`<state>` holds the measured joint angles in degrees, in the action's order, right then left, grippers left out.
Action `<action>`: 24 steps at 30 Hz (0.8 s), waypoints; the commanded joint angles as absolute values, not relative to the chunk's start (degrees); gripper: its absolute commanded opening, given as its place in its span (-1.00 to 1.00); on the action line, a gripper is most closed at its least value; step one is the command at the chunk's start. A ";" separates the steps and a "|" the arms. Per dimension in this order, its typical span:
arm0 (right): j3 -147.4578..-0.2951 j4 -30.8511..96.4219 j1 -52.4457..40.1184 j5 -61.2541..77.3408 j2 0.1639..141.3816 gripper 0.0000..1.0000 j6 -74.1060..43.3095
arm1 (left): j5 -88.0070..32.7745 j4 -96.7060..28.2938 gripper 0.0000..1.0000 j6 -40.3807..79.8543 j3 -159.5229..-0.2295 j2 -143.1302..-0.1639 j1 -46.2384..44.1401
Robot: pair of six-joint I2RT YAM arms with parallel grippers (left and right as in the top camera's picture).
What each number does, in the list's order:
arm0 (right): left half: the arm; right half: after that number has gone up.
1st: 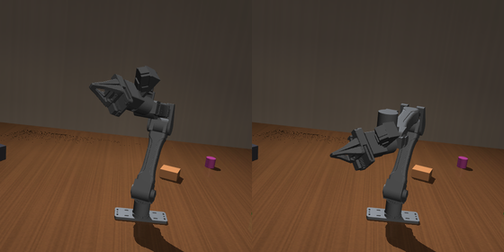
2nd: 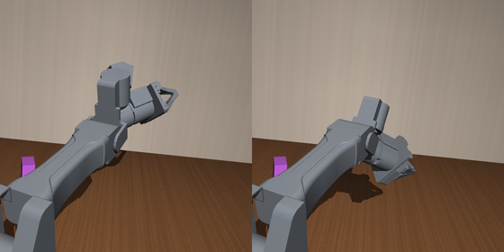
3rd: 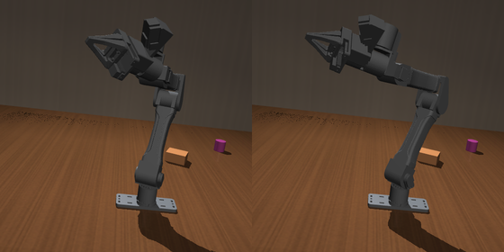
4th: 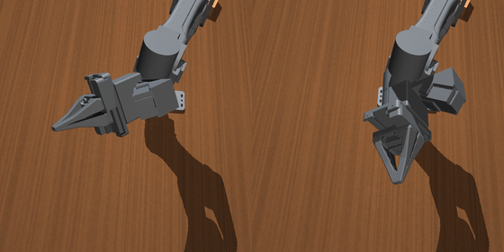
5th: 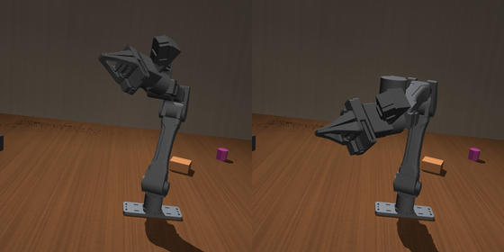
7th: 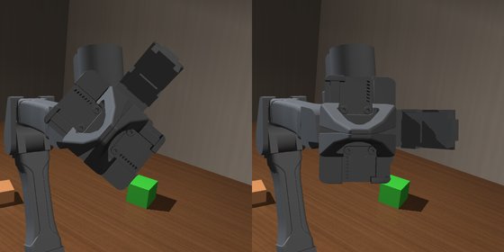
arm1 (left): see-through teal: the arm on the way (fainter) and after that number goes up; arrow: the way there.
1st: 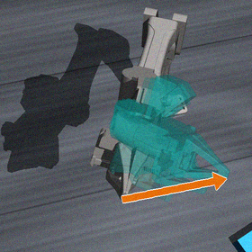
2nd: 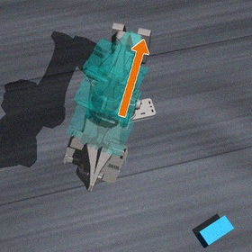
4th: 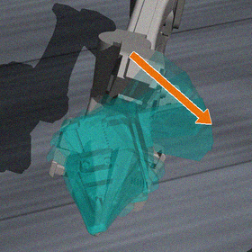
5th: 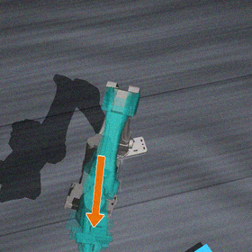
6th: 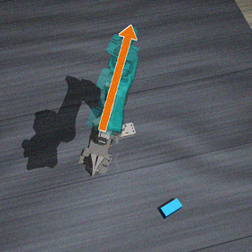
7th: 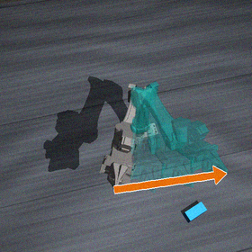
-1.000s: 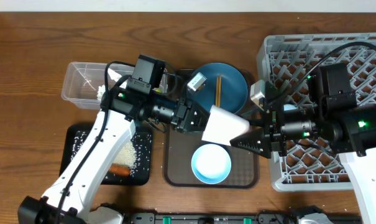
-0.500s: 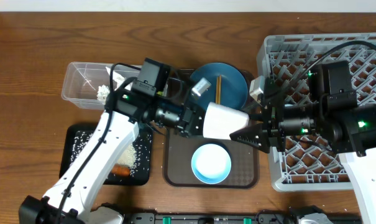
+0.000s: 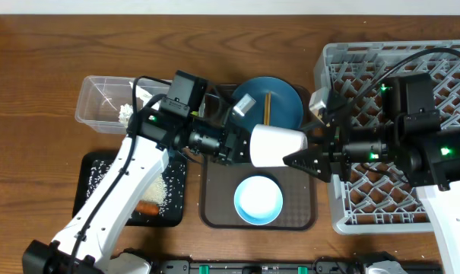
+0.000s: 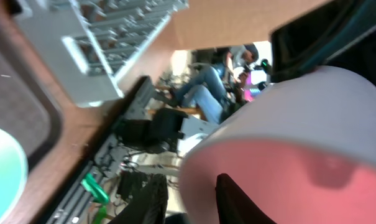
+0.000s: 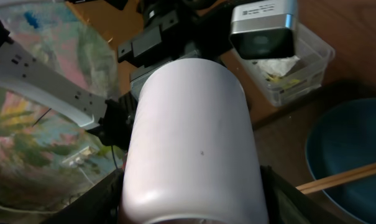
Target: Sort waste into correct bins and load items into the dishwasher rack
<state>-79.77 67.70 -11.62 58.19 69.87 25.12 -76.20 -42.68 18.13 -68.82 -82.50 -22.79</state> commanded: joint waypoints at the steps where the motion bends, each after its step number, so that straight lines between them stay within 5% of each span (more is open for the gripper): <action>1: -80.58 67.22 -11.09 59.75 68.14 -0.55 23.79 | -72.95 -42.96 -0.39 17.47 -69.17 -81.93 -20.73; 11: -80.58 70.43 -9.32 40.10 65.36 -0.58 10.00 | -64.82 -43.07 -0.17 17.43 -69.17 -81.93 -13.37; 18: -80.62 79.42 -6.72 9.34 62.30 -0.63 -9.80 | -51.48 -43.22 0.58 17.43 -69.17 -81.93 -13.04; 24: -80.62 87.37 -4.93 -2.39 62.70 -0.63 -16.43 | -44.80 -43.22 0.78 17.43 -69.17 -81.93 -13.04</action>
